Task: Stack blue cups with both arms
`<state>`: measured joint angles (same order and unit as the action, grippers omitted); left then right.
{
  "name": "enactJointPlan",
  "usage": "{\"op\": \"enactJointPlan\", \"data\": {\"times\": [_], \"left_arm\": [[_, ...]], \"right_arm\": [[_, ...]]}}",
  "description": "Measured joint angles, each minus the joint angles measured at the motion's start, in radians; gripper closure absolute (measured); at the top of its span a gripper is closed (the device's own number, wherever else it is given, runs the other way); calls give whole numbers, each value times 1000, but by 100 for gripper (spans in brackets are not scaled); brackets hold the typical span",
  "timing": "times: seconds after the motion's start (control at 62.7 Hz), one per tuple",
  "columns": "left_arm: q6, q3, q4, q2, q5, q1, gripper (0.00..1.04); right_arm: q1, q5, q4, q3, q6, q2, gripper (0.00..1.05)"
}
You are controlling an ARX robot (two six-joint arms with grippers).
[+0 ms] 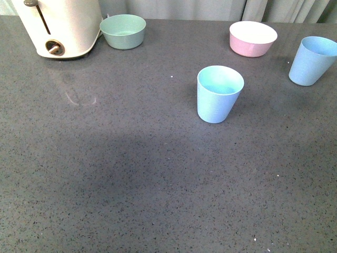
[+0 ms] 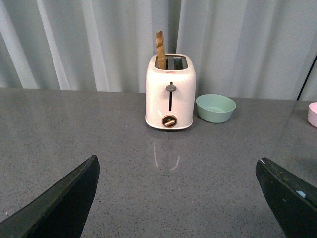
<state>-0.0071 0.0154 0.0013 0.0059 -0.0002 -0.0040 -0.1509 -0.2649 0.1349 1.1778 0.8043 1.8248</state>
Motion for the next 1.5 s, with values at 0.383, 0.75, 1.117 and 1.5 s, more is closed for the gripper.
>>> {"op": "enactJointPlan", "data": {"times": [0.383, 0.75, 1.117, 1.5], "left_arm": [[0, 0, 0, 0, 0, 0, 9], [0, 0, 0, 0, 0, 0, 9], [0, 0, 0, 0, 0, 0, 9], [0, 0, 0, 0, 0, 0, 9]], "right_arm": [[72, 27, 27, 159, 2, 181, 9], [94, 44, 63, 269, -7, 293, 9], [84, 48, 76, 293, -25, 319, 33], [71, 46, 69, 266, -30, 294, 89]]}}
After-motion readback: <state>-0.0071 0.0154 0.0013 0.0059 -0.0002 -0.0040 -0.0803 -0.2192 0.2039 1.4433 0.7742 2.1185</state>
